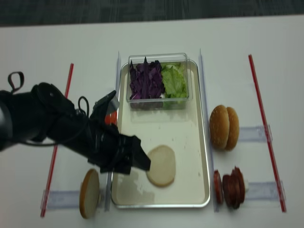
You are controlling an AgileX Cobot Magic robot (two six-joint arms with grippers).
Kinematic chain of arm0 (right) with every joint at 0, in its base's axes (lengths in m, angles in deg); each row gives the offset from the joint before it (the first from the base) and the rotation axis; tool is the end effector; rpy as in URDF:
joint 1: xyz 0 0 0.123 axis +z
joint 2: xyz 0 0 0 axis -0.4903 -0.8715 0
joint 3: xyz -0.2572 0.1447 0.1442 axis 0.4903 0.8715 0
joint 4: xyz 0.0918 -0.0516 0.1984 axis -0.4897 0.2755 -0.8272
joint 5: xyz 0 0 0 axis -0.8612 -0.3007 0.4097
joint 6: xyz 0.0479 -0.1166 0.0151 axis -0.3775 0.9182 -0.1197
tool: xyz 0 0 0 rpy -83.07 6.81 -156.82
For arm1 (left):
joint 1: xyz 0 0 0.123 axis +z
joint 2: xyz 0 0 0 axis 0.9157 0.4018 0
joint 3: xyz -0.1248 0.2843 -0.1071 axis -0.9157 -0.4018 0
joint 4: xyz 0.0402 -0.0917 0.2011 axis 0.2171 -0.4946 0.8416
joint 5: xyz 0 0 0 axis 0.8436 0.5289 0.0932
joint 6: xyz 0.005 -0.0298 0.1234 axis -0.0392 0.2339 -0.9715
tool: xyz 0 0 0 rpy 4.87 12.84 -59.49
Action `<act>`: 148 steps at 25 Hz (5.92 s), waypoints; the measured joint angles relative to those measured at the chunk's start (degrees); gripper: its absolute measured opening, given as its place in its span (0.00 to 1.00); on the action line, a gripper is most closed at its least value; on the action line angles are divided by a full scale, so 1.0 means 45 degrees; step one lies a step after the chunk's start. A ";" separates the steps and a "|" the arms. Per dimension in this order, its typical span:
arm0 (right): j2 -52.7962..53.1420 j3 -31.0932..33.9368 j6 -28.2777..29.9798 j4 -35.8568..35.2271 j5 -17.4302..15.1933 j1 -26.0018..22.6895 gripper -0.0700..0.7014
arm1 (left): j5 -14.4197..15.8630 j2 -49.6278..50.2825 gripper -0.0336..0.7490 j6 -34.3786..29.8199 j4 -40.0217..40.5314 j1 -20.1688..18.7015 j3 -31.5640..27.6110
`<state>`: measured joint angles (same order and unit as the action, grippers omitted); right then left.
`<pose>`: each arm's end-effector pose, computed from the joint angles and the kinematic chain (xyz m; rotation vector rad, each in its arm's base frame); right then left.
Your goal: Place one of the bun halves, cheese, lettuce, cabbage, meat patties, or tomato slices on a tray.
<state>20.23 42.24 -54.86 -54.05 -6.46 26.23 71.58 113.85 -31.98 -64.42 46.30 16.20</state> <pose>-0.0447 0.0169 0.2376 -0.0245 2.0915 0.0779 0.1935 -0.1572 0.2293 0.3355 2.8970 -1.1072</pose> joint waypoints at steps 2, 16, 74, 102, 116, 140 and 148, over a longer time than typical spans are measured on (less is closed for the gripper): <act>0.0000 0.0000 0.0000 0.0000 0.0000 0.0000 0.71 | 0.0151 -0.0151 0.67 0.0772 0.1110 0.0000 0.0455; 0.0000 0.0000 0.0000 0.0000 0.0000 0.0000 0.71 | 0.2690 -0.0403 0.67 0.3820 0.6551 0.0000 0.3368; 0.0000 0.0000 0.0000 0.0000 0.0024 0.0000 0.71 | 0.3990 -0.2214 0.66 0.6570 1.2757 0.4560 0.4503; 0.0000 0.0000 0.0000 0.0000 0.0024 0.0000 0.71 | 0.4555 -1.0324 0.66 0.6647 1.2757 0.4581 0.4503; 0.0000 0.0000 0.0000 0.0000 0.0024 0.0000 0.71 | 0.4684 -1.5020 0.66 0.7205 1.2757 0.4581 0.1474; 0.0000 0.0000 0.0000 -0.0022 0.0024 0.0000 0.71 | 0.4771 -1.9091 0.60 0.7238 1.2757 0.4581 -0.2523; 0.0000 0.0000 0.0000 -0.0022 0.0024 0.0000 0.71 | 0.4565 -1.9136 0.60 0.6952 1.2757 0.4581 -0.2523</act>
<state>20.23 42.24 -54.86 -54.15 -6.35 26.23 92.13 27.74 -0.70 -7.02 66.91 4.85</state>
